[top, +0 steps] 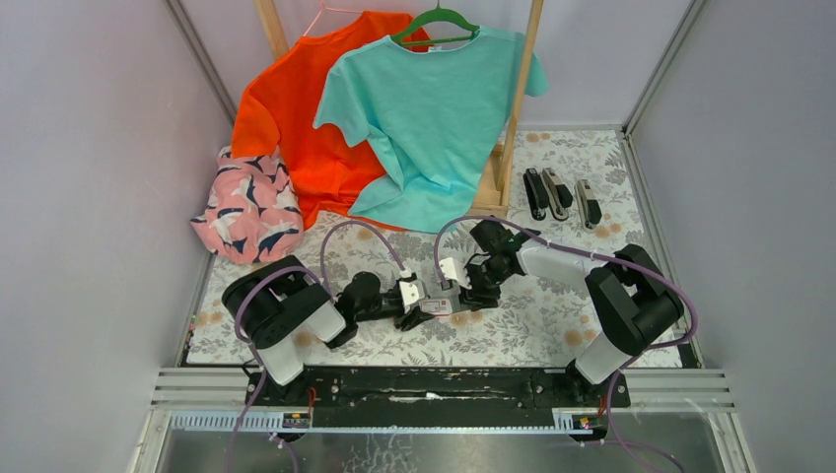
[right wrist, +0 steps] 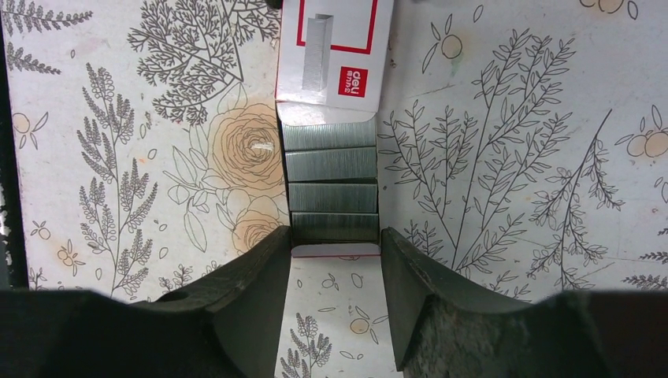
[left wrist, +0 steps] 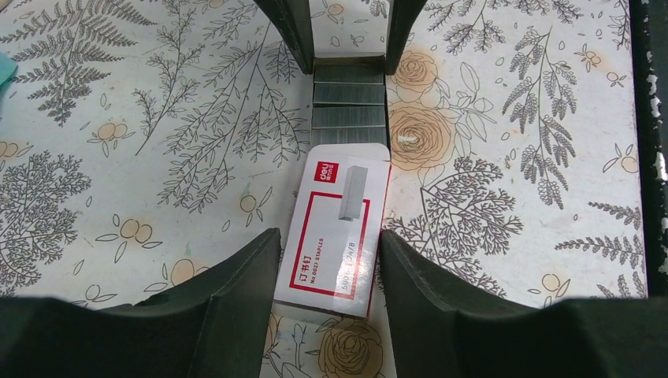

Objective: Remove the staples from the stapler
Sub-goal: Close the staple box at the center of the board.

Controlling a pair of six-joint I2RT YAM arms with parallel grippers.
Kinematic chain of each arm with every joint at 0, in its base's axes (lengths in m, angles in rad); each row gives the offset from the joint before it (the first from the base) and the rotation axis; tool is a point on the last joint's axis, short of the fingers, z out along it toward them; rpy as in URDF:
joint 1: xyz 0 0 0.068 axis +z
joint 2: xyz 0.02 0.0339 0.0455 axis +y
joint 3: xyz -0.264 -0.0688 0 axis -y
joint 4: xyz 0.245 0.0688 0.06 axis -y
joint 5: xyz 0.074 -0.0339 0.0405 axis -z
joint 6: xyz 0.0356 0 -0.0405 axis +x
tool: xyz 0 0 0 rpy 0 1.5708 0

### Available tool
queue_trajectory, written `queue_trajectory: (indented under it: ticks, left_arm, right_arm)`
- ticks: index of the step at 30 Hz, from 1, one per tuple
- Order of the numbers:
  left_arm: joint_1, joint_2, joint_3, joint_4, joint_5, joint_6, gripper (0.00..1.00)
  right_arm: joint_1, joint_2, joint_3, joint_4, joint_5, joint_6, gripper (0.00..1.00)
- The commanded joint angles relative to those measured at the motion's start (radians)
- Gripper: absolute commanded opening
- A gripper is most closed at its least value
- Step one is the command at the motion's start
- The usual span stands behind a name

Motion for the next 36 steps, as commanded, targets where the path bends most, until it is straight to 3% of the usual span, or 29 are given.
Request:
queue_trajectory:
  ticks: [1, 12, 36]
  left_arm:
    - [-0.009, -0.006, -0.021, -0.043, -0.052, 0.005, 0.56]
    - [-0.024, 0.001, -0.030, -0.026, -0.069, 0.008, 0.56]
    - [-0.042, 0.008, -0.023, -0.037, -0.110, 0.002, 0.54]
  right_arm:
    - [0.012, 0.014, 0.018, 0.013, -0.001, 0.022, 0.52]
    - [0.046, -0.003, -0.017, 0.052, 0.034, 0.017, 0.53]
    - [0.046, -0.003, -0.017, 0.071, 0.098, 0.117, 0.40]
